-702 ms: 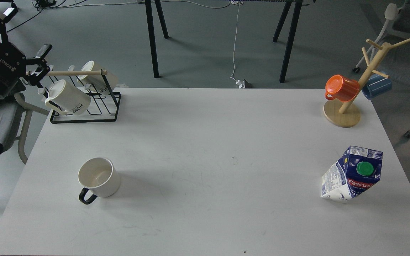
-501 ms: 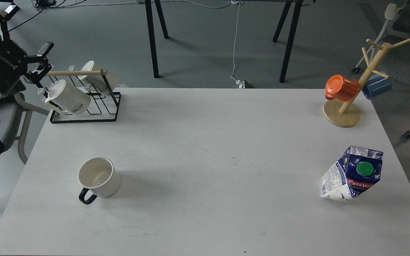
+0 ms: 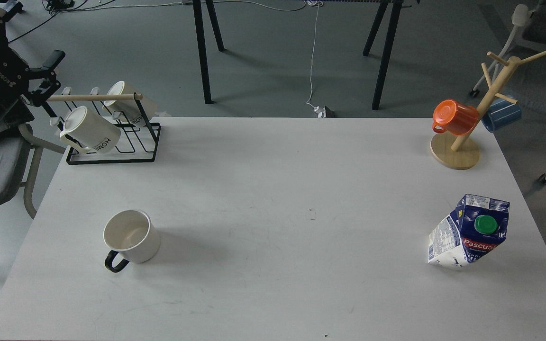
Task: Place cup and milk with both arms
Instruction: 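Move the left gripper down from the rack toward the white mug, then reach the left gripper to the white mug and grasp its rim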
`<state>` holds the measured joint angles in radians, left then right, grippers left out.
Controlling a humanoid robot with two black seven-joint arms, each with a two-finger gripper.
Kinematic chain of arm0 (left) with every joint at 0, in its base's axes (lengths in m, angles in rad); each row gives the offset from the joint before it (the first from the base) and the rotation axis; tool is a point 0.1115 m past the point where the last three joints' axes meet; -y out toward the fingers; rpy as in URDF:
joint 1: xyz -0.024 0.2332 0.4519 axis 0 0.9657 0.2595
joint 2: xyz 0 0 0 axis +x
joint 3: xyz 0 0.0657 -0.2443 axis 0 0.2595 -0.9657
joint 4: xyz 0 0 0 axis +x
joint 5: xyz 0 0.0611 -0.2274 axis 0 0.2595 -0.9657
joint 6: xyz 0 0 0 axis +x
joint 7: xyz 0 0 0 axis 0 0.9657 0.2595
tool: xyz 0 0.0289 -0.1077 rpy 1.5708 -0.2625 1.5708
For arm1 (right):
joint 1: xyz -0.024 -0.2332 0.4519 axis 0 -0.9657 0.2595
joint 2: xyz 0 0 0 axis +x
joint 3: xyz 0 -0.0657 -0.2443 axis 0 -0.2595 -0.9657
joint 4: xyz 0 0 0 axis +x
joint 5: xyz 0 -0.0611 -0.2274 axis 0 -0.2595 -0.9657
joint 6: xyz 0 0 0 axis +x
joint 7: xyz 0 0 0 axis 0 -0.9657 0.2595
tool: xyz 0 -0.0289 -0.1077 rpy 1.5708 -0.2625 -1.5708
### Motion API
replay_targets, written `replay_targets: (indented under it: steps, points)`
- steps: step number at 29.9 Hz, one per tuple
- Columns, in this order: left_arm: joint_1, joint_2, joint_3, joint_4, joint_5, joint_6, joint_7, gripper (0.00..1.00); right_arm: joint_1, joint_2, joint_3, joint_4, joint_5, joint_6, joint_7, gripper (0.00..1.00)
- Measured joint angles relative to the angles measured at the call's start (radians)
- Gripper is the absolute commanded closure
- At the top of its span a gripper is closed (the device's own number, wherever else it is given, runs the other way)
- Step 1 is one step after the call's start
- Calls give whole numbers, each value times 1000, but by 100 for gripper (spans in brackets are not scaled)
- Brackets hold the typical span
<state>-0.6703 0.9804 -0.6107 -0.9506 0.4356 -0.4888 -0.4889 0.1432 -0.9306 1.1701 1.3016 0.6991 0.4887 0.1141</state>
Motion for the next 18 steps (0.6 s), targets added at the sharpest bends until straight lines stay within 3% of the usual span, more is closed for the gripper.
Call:
replay_targets:
  steps: [6,11,14,18]
  points:
    - [-46,18,3,-52,629,15,0,0,-15,4,0,3,0,0,27,1]
    - [38,119,70,-201,1065,255,0,0,-17,4,4,4,1,0,29,1]
    - [90,175,134,-285,1198,397,0,0,-18,4,6,4,1,0,29,1]
    - [130,201,240,-312,1323,575,0,0,-21,4,6,4,1,0,29,2]
